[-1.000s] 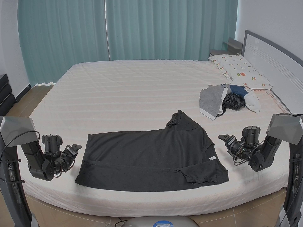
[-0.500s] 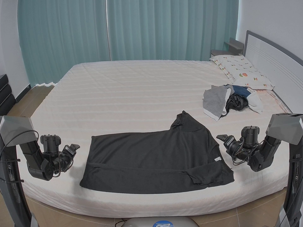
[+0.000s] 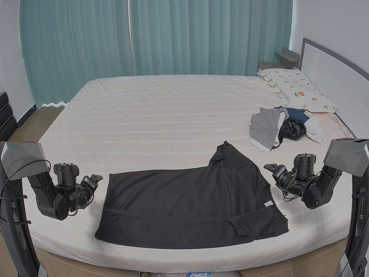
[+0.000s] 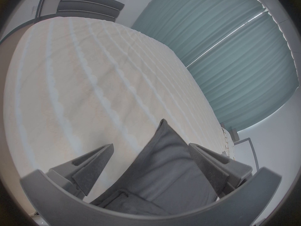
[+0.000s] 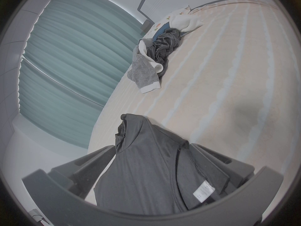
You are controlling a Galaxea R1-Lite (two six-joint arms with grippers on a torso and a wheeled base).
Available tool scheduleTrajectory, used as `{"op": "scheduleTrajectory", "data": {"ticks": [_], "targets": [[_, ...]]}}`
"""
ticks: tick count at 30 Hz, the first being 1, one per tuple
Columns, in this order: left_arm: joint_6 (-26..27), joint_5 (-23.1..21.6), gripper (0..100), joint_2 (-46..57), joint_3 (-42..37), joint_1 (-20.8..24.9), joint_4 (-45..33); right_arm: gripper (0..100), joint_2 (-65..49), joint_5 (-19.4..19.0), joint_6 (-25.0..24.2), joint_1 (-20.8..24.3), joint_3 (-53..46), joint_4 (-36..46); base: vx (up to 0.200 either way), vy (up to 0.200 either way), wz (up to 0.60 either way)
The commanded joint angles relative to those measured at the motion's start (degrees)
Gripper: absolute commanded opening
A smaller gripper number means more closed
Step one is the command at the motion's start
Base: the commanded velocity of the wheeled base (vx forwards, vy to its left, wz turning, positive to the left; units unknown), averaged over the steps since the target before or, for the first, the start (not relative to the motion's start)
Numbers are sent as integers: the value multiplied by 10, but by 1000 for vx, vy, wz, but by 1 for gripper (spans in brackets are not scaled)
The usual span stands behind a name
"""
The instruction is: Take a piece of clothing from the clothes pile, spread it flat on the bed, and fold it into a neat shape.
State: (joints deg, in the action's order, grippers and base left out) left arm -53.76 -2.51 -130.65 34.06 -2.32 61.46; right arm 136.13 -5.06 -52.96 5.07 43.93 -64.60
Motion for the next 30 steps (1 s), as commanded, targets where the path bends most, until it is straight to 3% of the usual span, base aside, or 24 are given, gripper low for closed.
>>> {"op": "scheduleTrajectory", "data": {"ticks": [1, 10, 15, 19, 26, 30], "targets": [[-6, 1, 100, 0, 6, 14, 0, 100, 4, 0, 0, 4, -4, -1, 0, 0, 0], [1, 7, 100, -1, 64, 24, -25, 100, 12, 0, 0, 12, -4, -2, 0, 0, 0], [13, 7, 100, -20, 207, 20, -162, 100, 10, -1, -1, 1, -3, -2, 0, 0, 0], [30, 3, 100, -65, 304, 15, -216, 100, 17, -7, -1, -9, -3, -2, 0, 0, 0], [103, -1, 100, -141, 414, 15, -302, 100, 26, -7, 0, -4, 4, -3, 0, 0, 0], [116, -14, 100, -149, 422, 15, -306, 100, 32, -11, 1, -4, 4, -11, 0, 0, 0]]}}
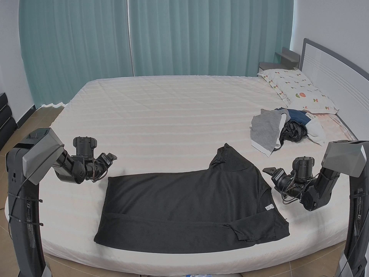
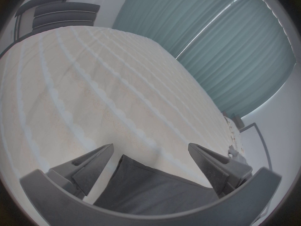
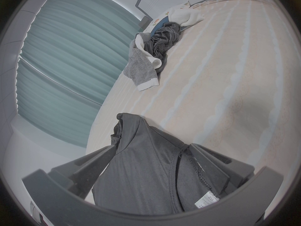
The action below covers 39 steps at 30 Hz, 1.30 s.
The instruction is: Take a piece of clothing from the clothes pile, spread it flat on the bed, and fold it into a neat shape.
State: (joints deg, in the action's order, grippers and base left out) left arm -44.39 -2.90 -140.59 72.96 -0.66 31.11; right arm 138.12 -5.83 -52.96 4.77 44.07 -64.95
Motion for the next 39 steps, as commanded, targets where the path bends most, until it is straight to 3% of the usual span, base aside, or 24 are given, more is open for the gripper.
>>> {"op": "scheduleTrajectory", "data": {"ticks": [1, 7, 28, 29, 39], "targets": [[22, -10, 100, -50, 33, -1, -3, 100, 12, -3, 1, -1, 2, -7, 0, 0, 0], [40, -35, 100, -52, 32, -5, -3, 100, 22, 1, 4, 6, 1, -15, 0, 0, 0], [62, -61, 100, -52, 10, 10, 18, 100, 23, 2, 4, 16, -5, -37, 0, 0, 0], [62, -61, 0, -53, 9, 10, 21, 100, 23, 2, 4, 16, -5, -37, 0, 0, 0], [62, -38, 0, -54, 6, 3, 48, 100, 35, 28, 33, 35, 4, -71, 0, 0, 0]]}}
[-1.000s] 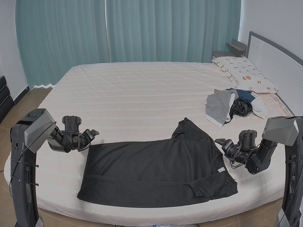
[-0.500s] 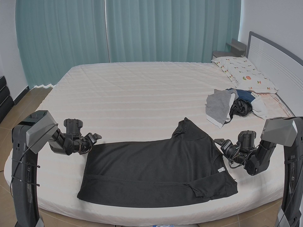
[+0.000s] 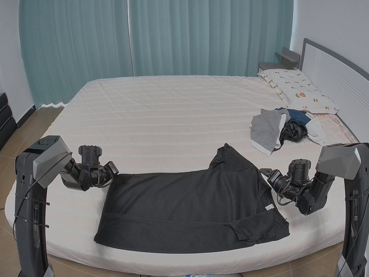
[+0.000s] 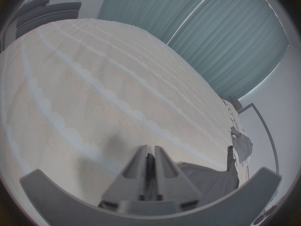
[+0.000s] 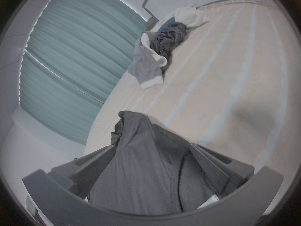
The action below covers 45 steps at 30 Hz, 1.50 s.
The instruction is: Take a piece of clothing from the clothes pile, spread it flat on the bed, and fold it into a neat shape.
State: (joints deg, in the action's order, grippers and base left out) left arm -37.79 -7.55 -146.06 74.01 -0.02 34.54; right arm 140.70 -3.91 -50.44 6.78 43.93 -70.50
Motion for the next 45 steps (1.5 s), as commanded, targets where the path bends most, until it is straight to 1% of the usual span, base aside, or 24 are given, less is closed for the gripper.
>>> {"op": "scheduleTrajectory", "data": {"ticks": [1, 2, 3, 4, 6, 7, 9, 11, 13, 16, 20, 21, 22, 23, 24, 25, 26, 30, 34, 41, 45], "targets": [[-6, 17, 0, 1, -10, -3, 25, 100, 9, 11, 9, 22, 5, -22, 0, 0, 0], [-6, 17, 0, 1, -10, -3, 25, 100, 9, 11, 9, 22, 5, -22, 0, 0, 0], [-6, 32, 0, 2, -24, -3, 52, 100, 5, 13, 10, 38, 4, -21, 0, 0, 0], [-7, 38, 0, 2, -32, -3, 68, 100, 4, 13, 12, 44, 6, -21, 0, 0, 0], [-7, 38, 0, 2, -32, -3, 68, 100, 4, 13, 12, 44, 6, -21, 0, 0, 0], [-12, 42, 0, 3, -52, -3, 105, 100, 7, 11, 49, 54, 25, -16, 0, 0, 0], [-12, 42, 0, 5, -64, -3, 116, 100, 12, 9, 104, 55, 55, 3, 0, 0, 0], [-13, 42, 0, 5, -73, -2, 118, 100, 16, 7, 139, 52, 95, 40, 0, 0, 0], [-14, 42, 0, 5, -79, -2, 119, 100, 22, 7, 153, 48, 147, 95, 0, 0, 0], [-18, 42, 0, 4, -81, -3, 119, 100, 48, 7, 156, 44, 219, 160, 0, 0, 0], [-33, 42, 0, 4, -84, -2, 118, 100, 84, 3, 197, 31, 275, 186, 0, 0, 0], [-35, 41, 0, 4, -84, -2, 118, 100, 96, -8, 215, 22, 289, 192, 0, 0, 0], [-36, 42, 0, 4, -86, -2, 118, 100, 102, -22, 224, 17, 294, 197, 0, 0, 0], [-37, 42, 0, 4, -87, -2, 118, 100, 104, -27, 226, 15, 295, 199, 0, 0, 0], [-38, 42, 0, 5, -95, -2, 120, 100, 114, -47, 242, 5, 304, 208, 0, 0, 0], [-39, 41, 0, 6, -98, -2, 120, 100, 119, -53, 250, 0, 315, 214, 0, 0, 0], [-39, 41, 0, 6, -99, -2, 120, 100, 120, -54, 251, -1, 319, 215, 0, 0, 0], [-40, 41, 0, 7, -102, -2, 124, 100, 138, -59, 253, -12, 397, 268, 0, 0, 0], [-40, 41, 0, 7, -102, -2, 124, 100, 160, -61, 251, -12, 448, 280, 0, 0, 0], [-40, 41, 0, 7, -101, -2, 124, 100, 176, -67, 249, -5, 467, 282, 0, 0, 0], [-40, 41, 0, 7, -101, -2, 124, 100, 179, -71, 238, -4, 476, 282, 0, 0, 0]]}}
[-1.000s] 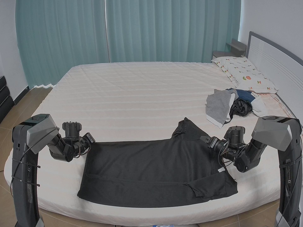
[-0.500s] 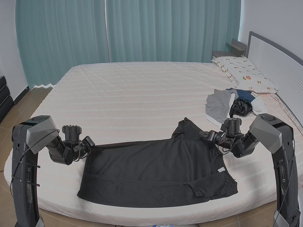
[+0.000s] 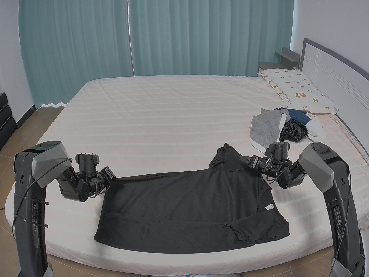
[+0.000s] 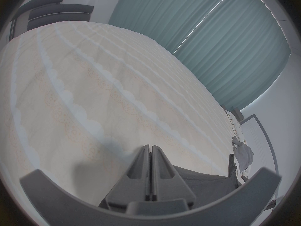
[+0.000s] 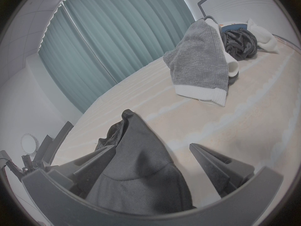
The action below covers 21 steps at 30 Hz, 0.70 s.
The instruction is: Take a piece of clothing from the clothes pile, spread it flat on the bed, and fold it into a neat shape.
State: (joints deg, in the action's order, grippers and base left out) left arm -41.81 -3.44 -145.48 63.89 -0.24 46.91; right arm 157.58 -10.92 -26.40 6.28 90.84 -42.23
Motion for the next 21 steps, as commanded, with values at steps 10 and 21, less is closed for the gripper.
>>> {"op": "scheduleTrajectory", "data": {"ticks": [10, 21], "targets": [[0, 0, 0, 0, 2, 0, 0, 0, 1, -8, -26, 0, -1, -8, 0, 0, 0], [-1, -3, 0, 3, 7, -8, 14, 0, -47, -11, -47, -3, -57, -36, 0, 0, 0]]}}
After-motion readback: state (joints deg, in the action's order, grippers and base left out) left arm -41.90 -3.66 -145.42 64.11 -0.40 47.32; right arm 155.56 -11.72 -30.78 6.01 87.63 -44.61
